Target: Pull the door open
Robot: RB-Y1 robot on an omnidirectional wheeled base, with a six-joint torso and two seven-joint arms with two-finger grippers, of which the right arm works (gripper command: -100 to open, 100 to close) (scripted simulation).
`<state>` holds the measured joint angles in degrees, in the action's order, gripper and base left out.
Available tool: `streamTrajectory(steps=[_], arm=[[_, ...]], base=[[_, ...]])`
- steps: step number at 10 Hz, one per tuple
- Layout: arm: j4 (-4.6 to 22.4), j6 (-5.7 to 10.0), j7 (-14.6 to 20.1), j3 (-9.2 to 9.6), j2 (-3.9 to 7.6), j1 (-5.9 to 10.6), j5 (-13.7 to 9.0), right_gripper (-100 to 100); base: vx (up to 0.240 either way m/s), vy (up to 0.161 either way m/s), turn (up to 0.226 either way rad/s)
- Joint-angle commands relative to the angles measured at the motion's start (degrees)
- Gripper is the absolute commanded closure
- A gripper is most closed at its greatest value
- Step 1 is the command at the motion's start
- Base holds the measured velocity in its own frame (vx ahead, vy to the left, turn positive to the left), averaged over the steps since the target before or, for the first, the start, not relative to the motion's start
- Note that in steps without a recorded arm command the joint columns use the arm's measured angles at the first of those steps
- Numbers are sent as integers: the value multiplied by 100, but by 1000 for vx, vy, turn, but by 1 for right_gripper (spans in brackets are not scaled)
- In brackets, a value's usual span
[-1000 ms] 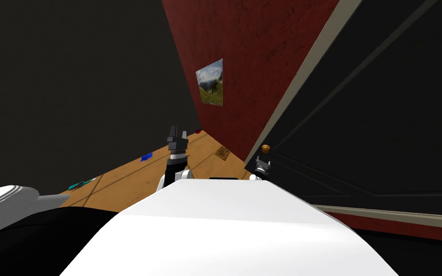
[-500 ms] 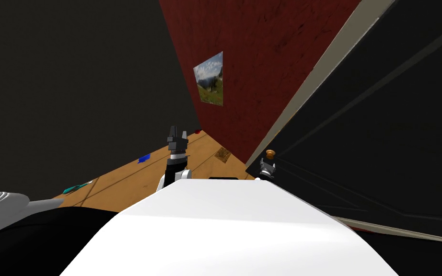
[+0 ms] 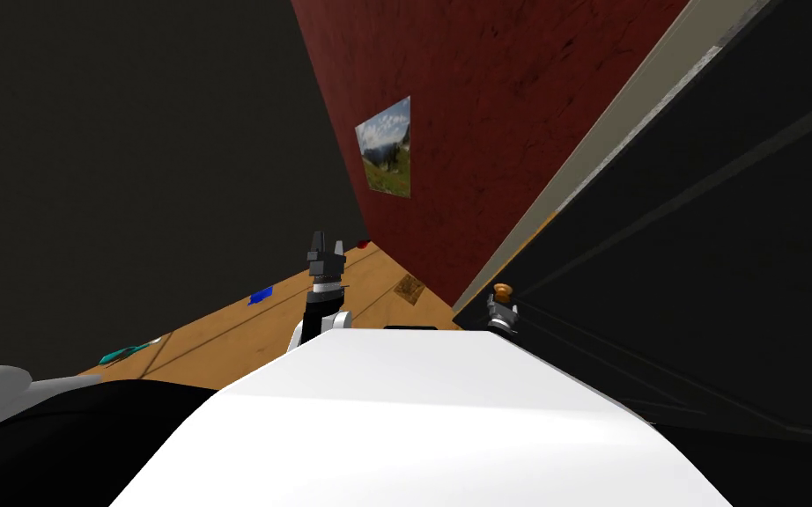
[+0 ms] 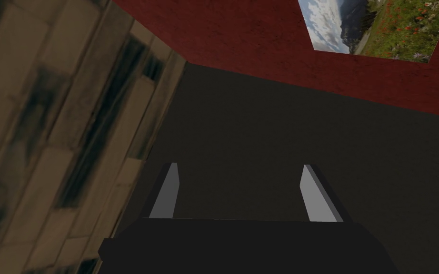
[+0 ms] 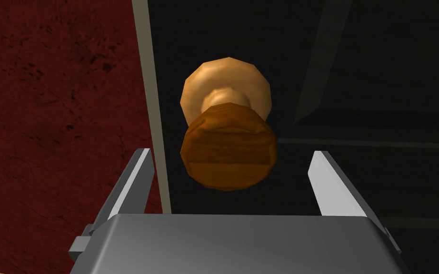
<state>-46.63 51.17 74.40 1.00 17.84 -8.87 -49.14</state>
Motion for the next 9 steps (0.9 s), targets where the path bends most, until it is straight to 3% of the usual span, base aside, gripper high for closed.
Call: streamTrajectory(steps=[1, 3, 4, 5, 9], arm=[[72, 5, 209, 12, 160, -45, 1, -100], [136, 20, 393, 27, 298, -96, 5, -100], [164, 35, 358, 32, 268, -68, 12, -100], [164, 35, 358, 32, 268, -68, 12, 100], [164, 35, 358, 32, 268, -68, 12, 100]], base=[[158, -23, 7], [133, -8, 5], [53, -4, 1], [-5, -3, -13], [-12, 0, 6]])
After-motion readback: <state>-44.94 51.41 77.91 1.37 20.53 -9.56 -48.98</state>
